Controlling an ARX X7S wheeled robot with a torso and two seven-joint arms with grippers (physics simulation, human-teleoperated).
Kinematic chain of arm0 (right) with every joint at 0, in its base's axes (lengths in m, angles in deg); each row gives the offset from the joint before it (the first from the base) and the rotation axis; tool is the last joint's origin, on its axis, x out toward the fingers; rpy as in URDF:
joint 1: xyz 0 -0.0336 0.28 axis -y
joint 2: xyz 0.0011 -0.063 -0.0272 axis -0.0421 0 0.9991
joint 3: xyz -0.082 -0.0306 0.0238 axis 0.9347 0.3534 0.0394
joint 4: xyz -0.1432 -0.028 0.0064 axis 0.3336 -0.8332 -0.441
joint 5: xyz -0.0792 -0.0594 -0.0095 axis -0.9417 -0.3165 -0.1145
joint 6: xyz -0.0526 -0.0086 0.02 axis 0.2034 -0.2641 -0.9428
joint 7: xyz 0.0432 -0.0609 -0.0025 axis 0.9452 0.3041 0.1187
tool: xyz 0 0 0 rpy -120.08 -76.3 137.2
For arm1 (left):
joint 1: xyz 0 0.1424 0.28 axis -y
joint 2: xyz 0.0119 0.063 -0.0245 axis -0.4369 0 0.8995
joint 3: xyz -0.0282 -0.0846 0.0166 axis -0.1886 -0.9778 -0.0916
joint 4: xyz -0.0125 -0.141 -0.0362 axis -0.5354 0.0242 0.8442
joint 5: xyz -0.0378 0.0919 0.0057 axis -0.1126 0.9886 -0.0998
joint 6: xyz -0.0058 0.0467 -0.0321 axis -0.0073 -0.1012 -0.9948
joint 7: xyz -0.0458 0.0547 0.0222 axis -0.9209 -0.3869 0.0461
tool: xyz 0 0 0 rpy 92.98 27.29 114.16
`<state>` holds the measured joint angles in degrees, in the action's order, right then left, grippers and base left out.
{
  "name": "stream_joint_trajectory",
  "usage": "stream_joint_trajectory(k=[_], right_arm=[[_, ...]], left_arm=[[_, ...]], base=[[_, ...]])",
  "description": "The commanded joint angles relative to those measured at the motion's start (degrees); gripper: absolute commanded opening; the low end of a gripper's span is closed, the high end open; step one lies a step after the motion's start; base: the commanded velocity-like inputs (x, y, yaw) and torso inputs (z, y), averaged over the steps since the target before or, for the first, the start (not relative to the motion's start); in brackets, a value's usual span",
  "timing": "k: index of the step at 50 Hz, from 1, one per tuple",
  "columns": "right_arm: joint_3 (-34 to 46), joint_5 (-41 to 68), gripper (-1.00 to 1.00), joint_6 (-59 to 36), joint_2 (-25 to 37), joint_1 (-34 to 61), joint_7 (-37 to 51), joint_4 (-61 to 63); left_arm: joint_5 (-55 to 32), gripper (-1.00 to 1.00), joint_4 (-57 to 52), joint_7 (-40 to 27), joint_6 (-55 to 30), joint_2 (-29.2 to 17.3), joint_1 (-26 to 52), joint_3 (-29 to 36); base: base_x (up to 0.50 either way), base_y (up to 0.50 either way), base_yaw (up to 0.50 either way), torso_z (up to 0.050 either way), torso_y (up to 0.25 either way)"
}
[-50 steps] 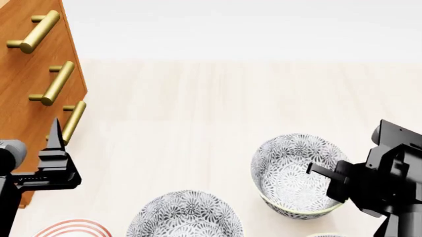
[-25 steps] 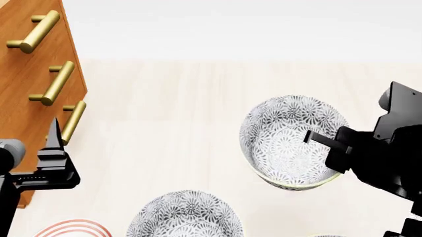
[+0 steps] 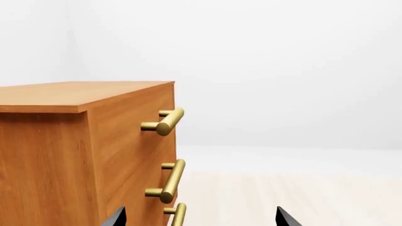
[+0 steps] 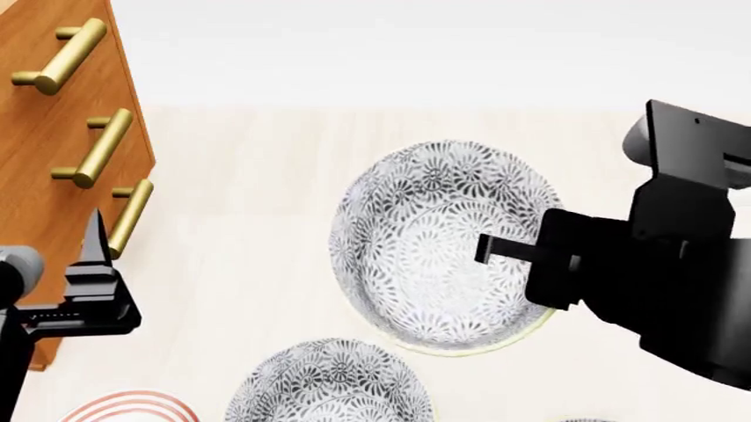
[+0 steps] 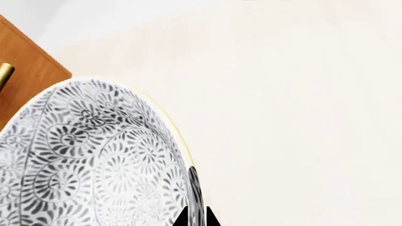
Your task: Stack the bowl at the front on the bowl in the middle.
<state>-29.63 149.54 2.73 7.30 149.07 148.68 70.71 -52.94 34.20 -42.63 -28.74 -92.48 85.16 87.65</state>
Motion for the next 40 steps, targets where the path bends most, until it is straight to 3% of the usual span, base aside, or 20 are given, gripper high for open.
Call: stream_joint_trajectory(k=[1, 23, 40], right_arm=[[6.3, 21.8, -1.0, 2.7, 2.6, -0.6, 13.4, 5.8], [12.3, 25.1, -1.0, 3.9, 1.8, -4.2, 13.5, 14.2], [11.0, 0.7, -1.0, -1.7, -4.8, -7.3, -6.3, 9.8]], left_arm=[[-0.5, 1.0, 0.1, -0.3, -0.2, -0.2, 0.5, 0.0], [-0.9, 1.0, 0.4, -0.9, 0.2, -0.3, 0.4, 0.3], [-1.6, 1.0, -0.2, -1.5, -0.1, -0.6, 0.3, 0.3]], base=[[0.0, 0.0, 0.0, 0.0, 0.0], [0.0, 0.0, 0.0, 0.0, 0.0], [0.0, 0.0, 0.0, 0.0, 0.0]])
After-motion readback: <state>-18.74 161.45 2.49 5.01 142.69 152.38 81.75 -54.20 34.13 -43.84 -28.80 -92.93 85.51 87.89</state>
